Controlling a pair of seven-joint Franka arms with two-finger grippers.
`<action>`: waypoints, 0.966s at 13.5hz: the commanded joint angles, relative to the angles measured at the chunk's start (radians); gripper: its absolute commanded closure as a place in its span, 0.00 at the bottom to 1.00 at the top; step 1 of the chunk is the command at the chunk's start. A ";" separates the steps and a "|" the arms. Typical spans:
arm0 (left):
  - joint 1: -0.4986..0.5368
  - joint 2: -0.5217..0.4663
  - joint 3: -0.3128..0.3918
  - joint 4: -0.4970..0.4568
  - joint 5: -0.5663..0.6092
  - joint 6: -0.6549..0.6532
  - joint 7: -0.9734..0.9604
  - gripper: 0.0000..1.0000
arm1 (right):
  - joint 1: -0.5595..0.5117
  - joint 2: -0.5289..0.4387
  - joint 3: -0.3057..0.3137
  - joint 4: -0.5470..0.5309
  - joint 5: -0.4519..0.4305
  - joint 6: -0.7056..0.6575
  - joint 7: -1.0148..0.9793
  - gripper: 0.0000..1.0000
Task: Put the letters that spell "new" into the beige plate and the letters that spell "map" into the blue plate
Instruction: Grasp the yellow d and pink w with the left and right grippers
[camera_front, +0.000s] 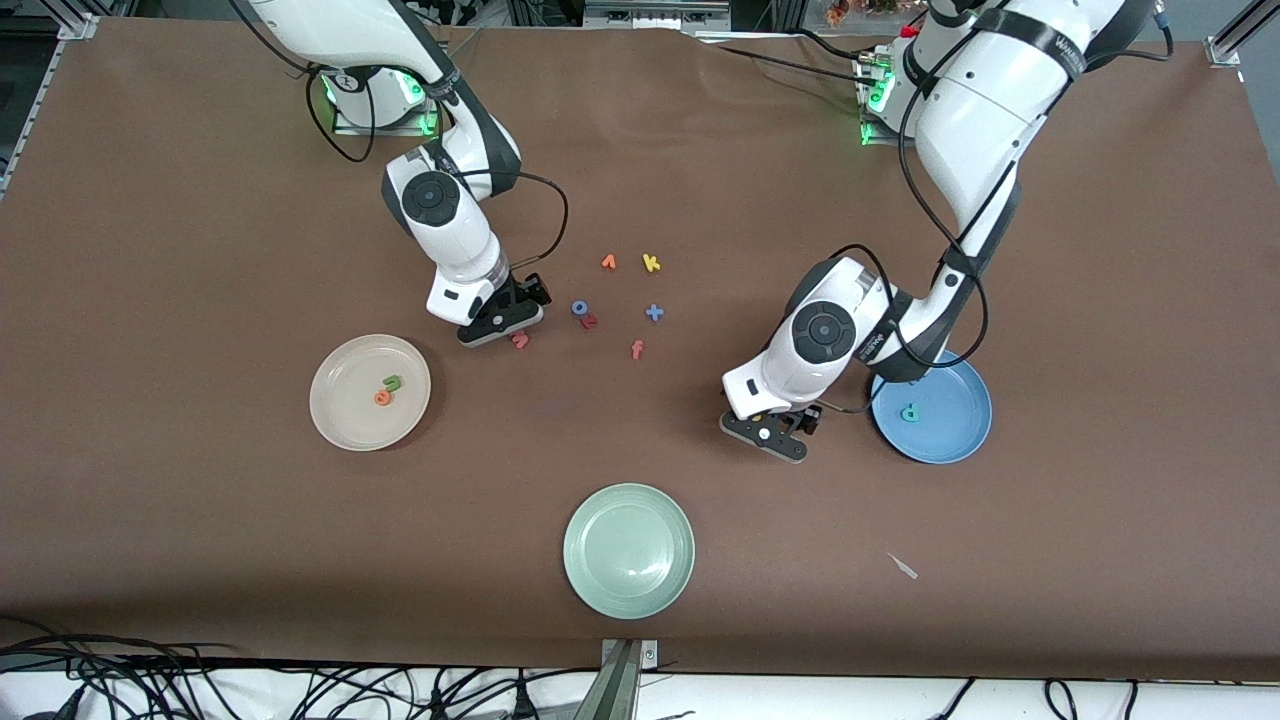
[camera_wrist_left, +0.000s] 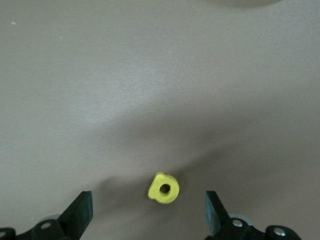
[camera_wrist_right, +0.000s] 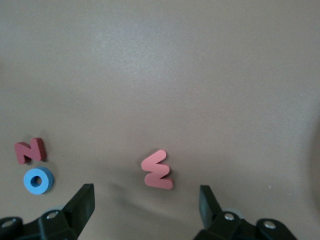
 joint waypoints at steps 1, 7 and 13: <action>-0.024 0.041 0.009 0.034 0.078 0.009 -0.004 0.03 | 0.000 0.024 0.002 -0.018 -0.028 0.066 -0.014 0.07; -0.042 0.036 0.009 0.021 0.086 -0.005 0.027 0.64 | -0.001 0.040 -0.004 -0.008 -0.045 0.085 -0.045 0.16; -0.028 -0.019 0.009 0.037 0.086 -0.127 0.033 0.97 | -0.001 0.069 -0.006 -0.008 -0.045 0.122 -0.045 0.40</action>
